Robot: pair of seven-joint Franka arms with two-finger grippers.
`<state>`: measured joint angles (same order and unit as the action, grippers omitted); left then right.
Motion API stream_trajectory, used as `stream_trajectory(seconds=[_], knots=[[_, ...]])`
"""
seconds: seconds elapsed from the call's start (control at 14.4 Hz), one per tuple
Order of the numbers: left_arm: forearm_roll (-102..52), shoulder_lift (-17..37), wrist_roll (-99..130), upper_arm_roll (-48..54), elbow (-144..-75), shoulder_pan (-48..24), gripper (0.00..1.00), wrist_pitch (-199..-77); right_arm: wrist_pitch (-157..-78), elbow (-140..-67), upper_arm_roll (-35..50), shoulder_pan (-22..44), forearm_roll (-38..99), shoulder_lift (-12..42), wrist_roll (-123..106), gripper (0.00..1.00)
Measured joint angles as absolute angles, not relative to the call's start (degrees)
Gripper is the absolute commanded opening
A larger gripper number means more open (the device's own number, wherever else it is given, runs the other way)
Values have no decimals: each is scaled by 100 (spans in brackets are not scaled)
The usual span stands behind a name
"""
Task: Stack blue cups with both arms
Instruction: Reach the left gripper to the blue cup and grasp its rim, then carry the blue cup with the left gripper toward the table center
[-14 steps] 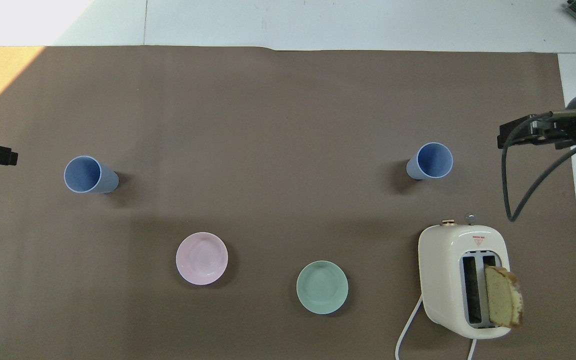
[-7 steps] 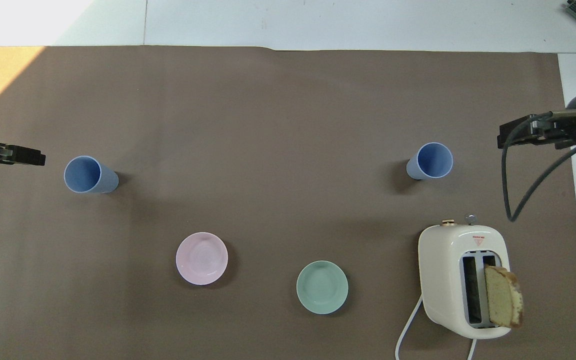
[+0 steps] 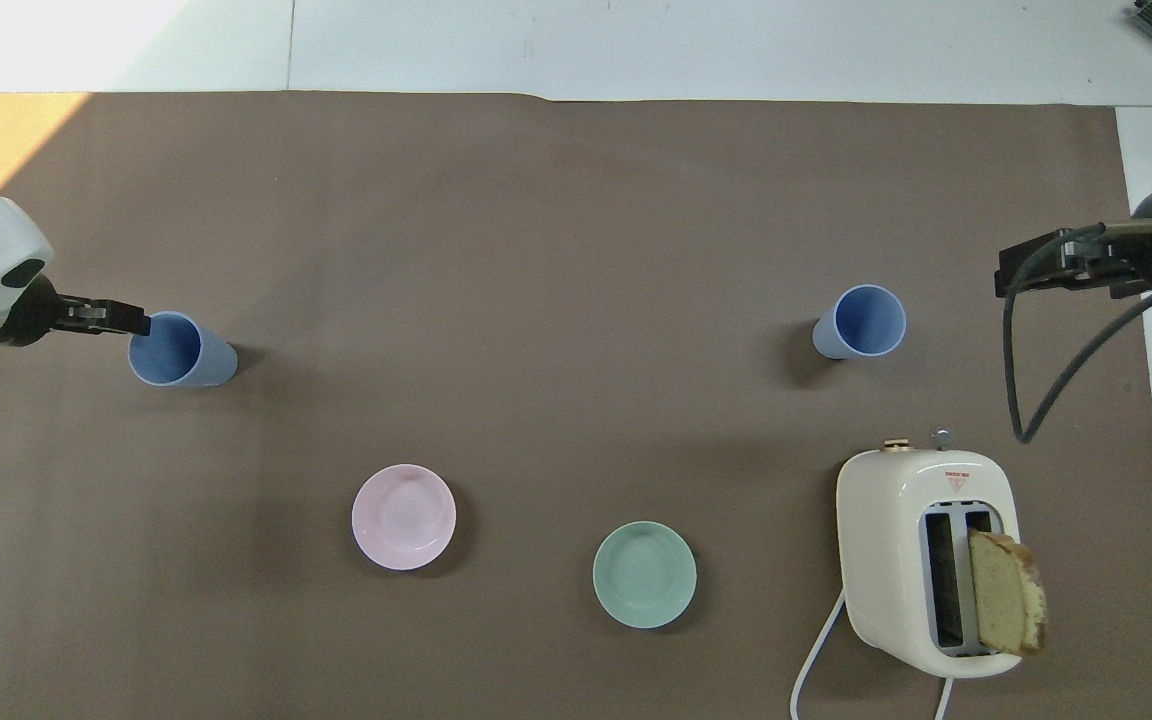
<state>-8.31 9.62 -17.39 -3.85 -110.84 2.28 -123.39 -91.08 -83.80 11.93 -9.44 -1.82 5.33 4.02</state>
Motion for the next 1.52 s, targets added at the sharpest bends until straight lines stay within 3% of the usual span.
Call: stream_trajectory(seconds=[0.21,0.28,0.35,0.42,0.83,1.52], knots=[[-944,1020,-1740,-374,-11270,228,41,-12591,-9108,-8380,1193,-944,-182,533,402,100],[-968,1021,-1739,-372,-11401,228,26,-12706,-9108,-8380,1193,-944,-182,533,402,100],[-984,1021,-1739,-372,-11478,228,5,-12754,-9108,-8380,1193,-944,-182,533,402,100],[-997,1021,-1739,-369,-11507,228,0,-12759,-9108,-8380,1193,-944,-182,533,402,100],[-1018,956,-1520,-246,-11432,-14,0,-12758,-9108,-8380,1193,-944,-182,533,402,100],[-670,991,1574,-193,-11370,-2446,0,-13125,-9108,-8380,1193,-944,-182,533,402,100]])
